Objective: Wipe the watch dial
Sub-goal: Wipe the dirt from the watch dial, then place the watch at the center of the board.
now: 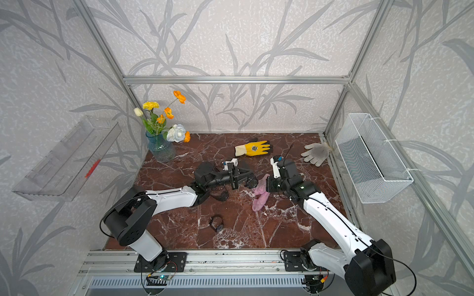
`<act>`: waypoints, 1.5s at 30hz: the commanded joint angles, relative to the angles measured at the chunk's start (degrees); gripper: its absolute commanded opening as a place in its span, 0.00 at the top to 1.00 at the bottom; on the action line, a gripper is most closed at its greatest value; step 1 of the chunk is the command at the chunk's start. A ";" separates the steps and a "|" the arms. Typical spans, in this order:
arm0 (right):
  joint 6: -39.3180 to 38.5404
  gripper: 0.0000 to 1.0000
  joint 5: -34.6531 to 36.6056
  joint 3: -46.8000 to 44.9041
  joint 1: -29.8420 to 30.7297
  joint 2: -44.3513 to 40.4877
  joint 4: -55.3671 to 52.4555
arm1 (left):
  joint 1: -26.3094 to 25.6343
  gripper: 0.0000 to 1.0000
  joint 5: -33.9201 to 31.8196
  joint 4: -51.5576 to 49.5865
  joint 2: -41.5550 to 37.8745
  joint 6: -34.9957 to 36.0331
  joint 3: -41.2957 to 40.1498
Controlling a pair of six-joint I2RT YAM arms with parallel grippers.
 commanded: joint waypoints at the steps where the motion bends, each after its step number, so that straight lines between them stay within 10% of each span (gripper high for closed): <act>1: -1.07 1.00 -2.36 -0.31 -6.29 -6.14 -1.64 | 0.36 1.00 1.37 11.15 0.36 -4.76 -1.10; 27: 5.20 1.00 -9.24 -14.76 -12.20 -22.82 -4.43 | 0.70 1.00 1.69 16.19 7.16 -10.78 -0.65; 30: 5.11 1.00 -9.24 -14.85 -12.21 -23.13 -4.54 | 1.31 1.00 3.10 2.23 5.03 -3.00 0.06; 37: 5.20 1.00 -10.20 -14.85 -12.21 -24.54 -5.53 | 2.81 1.00 -0.87 -61.15 1.13 40.16 18.05; 45: 5.50 1.00 -10.33 -15.33 -12.21 -26.07 -6.08 | 2.74 1.00 -9.56 -81.65 5.92 54.45 26.62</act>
